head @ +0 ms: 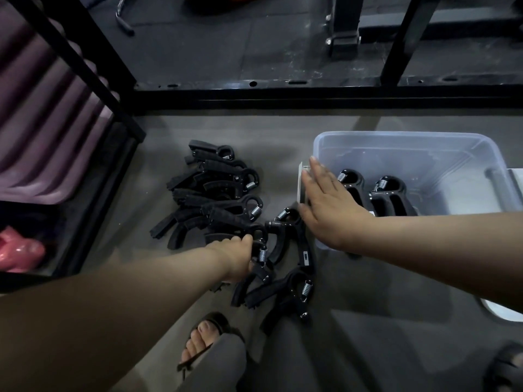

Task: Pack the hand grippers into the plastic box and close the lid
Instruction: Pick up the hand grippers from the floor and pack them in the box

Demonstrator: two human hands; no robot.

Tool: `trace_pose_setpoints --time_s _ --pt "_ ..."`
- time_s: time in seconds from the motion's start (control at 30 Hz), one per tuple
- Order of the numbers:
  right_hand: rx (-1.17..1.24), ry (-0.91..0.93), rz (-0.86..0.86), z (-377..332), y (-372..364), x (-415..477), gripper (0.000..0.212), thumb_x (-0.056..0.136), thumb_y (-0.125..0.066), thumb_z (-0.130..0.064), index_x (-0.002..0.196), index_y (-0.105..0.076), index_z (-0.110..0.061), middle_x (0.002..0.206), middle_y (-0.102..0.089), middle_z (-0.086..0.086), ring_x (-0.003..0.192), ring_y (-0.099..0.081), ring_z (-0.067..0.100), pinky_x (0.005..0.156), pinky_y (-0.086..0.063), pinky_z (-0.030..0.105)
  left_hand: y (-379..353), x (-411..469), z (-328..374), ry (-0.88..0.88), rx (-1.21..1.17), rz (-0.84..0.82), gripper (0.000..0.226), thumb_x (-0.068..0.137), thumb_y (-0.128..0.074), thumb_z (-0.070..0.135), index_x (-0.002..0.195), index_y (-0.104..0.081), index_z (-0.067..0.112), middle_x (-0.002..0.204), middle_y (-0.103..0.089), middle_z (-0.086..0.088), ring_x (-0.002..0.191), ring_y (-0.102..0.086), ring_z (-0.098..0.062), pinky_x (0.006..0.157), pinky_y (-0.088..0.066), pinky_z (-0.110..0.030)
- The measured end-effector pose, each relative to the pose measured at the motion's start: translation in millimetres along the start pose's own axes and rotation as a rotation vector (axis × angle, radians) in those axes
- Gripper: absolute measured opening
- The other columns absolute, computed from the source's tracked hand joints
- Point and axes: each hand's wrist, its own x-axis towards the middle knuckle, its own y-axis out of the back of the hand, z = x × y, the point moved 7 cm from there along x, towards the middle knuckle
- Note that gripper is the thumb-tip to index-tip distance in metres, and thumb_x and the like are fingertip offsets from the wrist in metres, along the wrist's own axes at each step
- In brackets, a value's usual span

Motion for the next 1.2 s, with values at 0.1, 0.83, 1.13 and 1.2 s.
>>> trace_pose_setpoints --time_s 0.1,0.83,1.13,1.2 --pt "0.021 0.001 0.013 -2.5 0.2 -0.5 0.069 0.101 -0.031 -0.038 0.154 0.002 -0.01 0.159 0.024 0.006 0.147 0.02 0.018 0.12 0.008 0.032 2.4 7.6 -3.6 -0.023 -0.049 -0.016 0.053 0.091 -0.049 0.045 0.132 -0.033 0.016 0.129 -0.051 -0.012 0.116 -0.054 -0.034 0.095 -0.045 -0.045" --pt "0.152 0.037 0.0 -1.7 2.2 -1.4 0.069 0.099 -0.037 -0.032 0.155 0.0 -0.014 0.157 0.028 0.0 0.145 0.023 0.015 0.111 0.016 0.023 58.4 40.9 11.8 -0.01 -0.801 0.289 0.022 0.093 -0.059 0.035 0.097 -0.056 0.014 0.084 -0.062 -0.005 0.076 -0.066 -0.021 0.068 -0.053 -0.027" --pt "0.134 0.062 -0.027 -4.5 7.0 -4.5 0.07 0.1 -0.034 -0.032 0.154 0.007 -0.012 0.156 0.032 0.001 0.14 0.031 0.008 0.107 0.022 0.017 110.3 47.9 -12.5 0.221 -1.566 0.497 0.029 0.1 -0.041 0.031 0.082 -0.054 0.013 0.063 -0.053 -0.014 0.04 -0.047 -0.02 0.051 -0.043 -0.03" --pt "0.123 0.065 -0.034 -4.5 6.8 -4.6 0.07 0.1 -0.033 -0.033 0.154 0.007 -0.011 0.156 0.033 0.002 0.141 0.031 0.01 0.108 0.021 0.019 118.9 47.1 -11.8 0.235 -1.741 0.438 0.028 0.098 -0.044 0.034 0.089 -0.058 0.011 0.069 -0.057 -0.017 0.052 -0.056 -0.027 0.063 -0.052 -0.041"
